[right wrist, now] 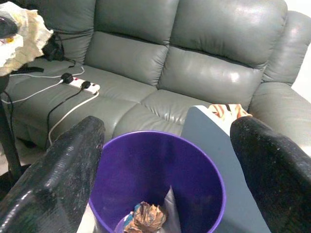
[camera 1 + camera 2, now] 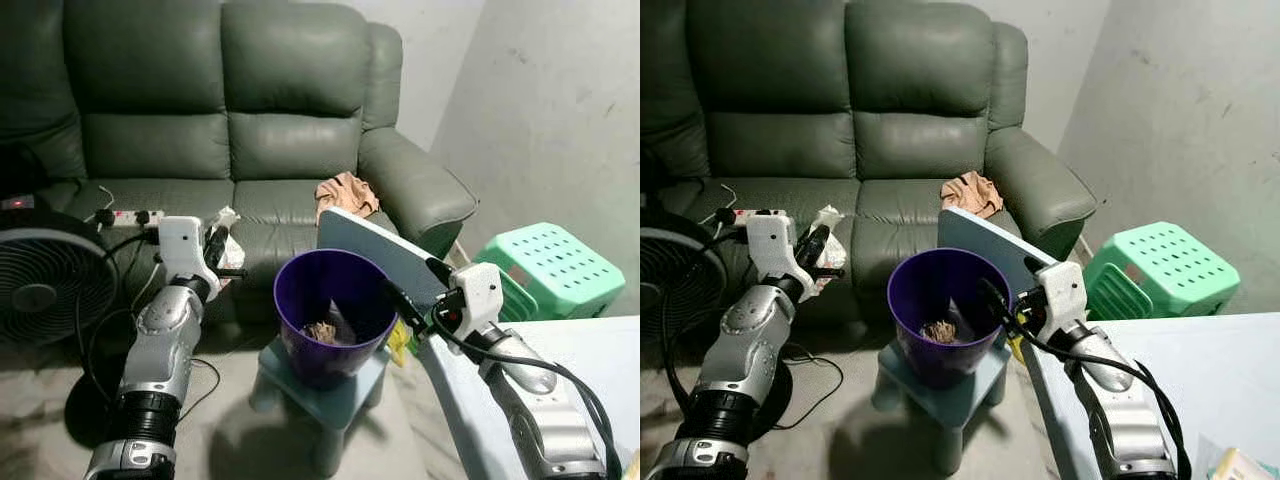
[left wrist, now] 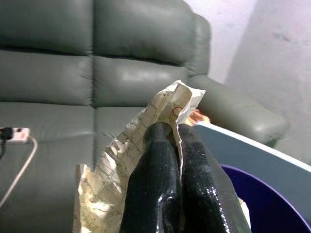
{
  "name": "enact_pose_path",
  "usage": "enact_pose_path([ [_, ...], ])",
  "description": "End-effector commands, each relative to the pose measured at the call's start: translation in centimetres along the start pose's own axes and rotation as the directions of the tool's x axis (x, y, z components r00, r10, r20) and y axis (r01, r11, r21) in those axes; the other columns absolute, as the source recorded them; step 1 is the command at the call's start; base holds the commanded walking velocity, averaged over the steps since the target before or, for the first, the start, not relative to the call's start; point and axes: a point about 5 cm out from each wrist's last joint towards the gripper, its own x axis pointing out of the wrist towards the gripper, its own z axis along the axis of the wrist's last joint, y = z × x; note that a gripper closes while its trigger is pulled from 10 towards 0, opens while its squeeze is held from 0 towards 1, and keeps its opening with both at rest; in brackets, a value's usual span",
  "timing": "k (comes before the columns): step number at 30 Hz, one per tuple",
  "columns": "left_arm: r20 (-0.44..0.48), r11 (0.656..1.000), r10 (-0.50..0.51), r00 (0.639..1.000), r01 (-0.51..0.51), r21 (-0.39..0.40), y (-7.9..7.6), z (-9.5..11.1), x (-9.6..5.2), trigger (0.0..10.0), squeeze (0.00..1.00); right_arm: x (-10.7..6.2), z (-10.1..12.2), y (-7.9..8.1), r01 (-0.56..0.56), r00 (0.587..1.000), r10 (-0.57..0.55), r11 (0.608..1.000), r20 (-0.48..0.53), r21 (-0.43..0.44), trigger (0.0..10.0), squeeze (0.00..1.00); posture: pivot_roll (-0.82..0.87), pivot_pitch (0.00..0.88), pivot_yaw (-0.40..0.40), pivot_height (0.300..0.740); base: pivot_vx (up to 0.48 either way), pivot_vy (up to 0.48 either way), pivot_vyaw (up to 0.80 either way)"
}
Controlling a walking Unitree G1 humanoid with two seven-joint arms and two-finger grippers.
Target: Picking trash to rubbish bin
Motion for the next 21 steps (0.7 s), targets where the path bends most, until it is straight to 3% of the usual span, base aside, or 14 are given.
enact_pose_path([
  [1,-0.017,1.0,-0.015,1.0,0.015,0.015,0.0,-0.2,0.0,10.0,0.0,-0.2,0.3,-0.6,0.014,1.0,-0.014,1.0,-0.005,-0.009,10.0,0.0,0.01,0.003,-0.096,0.74,0.0,0.0,0.0],
  [8,-0.047,0.994,-0.078,0.996,0.082,0.077,1.1,0.1,0.2,10.0,0.0,-0.1,0.6,-1.1,0.059,0.998,-0.059,0.998,-0.005,-0.017,10.0,0.0,0.0,0.012,-0.095,0.74,0.0,0.0,0.0],
  [21,-0.108,0.955,-0.23,0.967,0.246,0.168,0.9,0.1,0.7,10.0,0.0,-0.9,2.3,-1.3,0.12,0.992,-0.12,0.993,0.044,0.009,10.0,0.0,-0.02,0.096,-0.103,0.74,0.0,0.0,0.0],
])
